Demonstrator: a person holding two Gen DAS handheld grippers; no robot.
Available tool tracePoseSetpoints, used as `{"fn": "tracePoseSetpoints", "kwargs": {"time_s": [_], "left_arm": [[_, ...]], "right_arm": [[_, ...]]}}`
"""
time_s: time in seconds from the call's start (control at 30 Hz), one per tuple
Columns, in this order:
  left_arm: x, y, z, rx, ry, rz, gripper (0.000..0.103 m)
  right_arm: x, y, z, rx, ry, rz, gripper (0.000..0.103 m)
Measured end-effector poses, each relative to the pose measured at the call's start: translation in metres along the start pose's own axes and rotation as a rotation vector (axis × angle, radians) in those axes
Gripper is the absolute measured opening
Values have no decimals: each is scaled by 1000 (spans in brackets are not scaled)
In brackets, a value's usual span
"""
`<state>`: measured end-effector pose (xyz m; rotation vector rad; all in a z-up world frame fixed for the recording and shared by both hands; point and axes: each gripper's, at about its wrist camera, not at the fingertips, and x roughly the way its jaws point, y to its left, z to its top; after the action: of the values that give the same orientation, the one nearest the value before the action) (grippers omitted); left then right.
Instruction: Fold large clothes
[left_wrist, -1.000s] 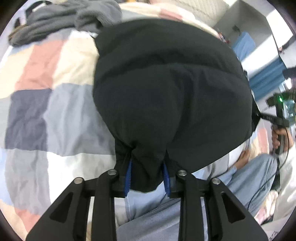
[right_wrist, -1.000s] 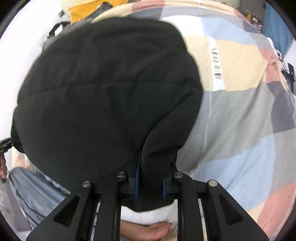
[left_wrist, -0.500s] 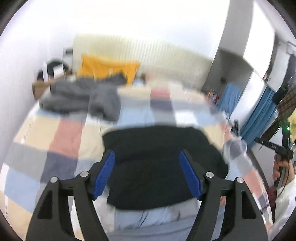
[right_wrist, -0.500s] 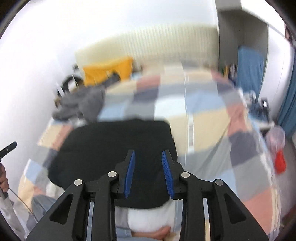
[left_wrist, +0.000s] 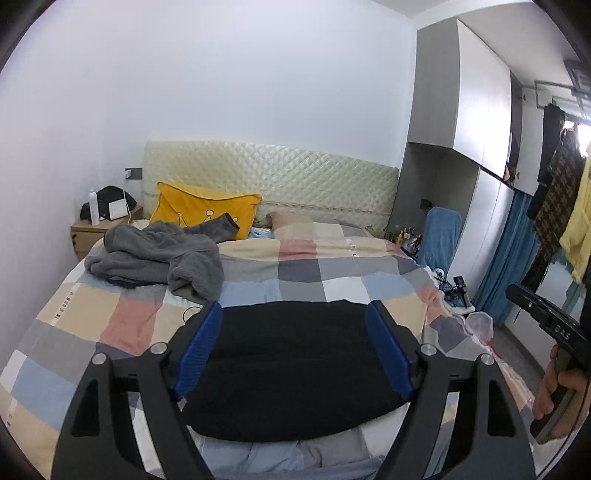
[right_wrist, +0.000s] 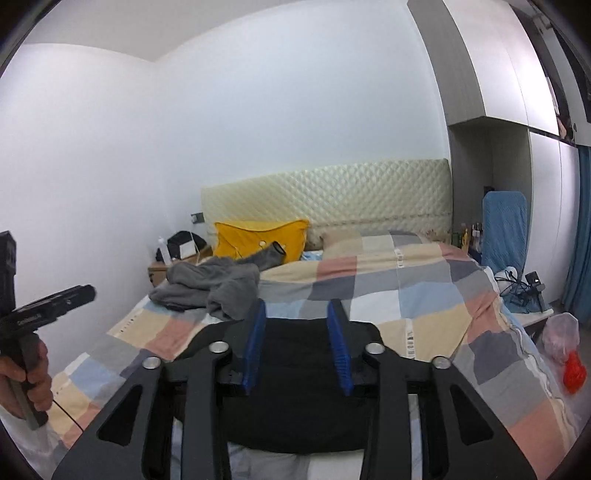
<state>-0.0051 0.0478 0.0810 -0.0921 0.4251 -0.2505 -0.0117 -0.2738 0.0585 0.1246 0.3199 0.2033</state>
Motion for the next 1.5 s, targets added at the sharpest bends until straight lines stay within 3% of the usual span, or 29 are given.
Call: {"fn": "tracePoseSetpoints", "kwargs": {"time_s": [0.1,0.37,0.53,0.63,0.7,1.1,1.5], "left_arm": [[-4,-8,-9,18,-13,40,80],[-8,-12,-38,-21,17,99,82],[-8,-20,-58,-17,59,107,86],[-6,-22,-67,-8,73,145,93],[-6,-20,-73,-27,79,148,103],[0,-13,-102,-67,153,178,103],[8,-10,-112,-75,184,215,103]], "right_arm": [[-15,7,-11,28,-42,-18,77],[-34,32,-39,-7,-36,-83,84],[-39,44,-58,-18,-8,-82,102],[-39,48,-67,-38,21,-87,103],[-36,48,-75,-33,54,-81,103],[-14,54,-120,10,146,-94,103],[-2,59,-127,-6,164,-114,103]]}}
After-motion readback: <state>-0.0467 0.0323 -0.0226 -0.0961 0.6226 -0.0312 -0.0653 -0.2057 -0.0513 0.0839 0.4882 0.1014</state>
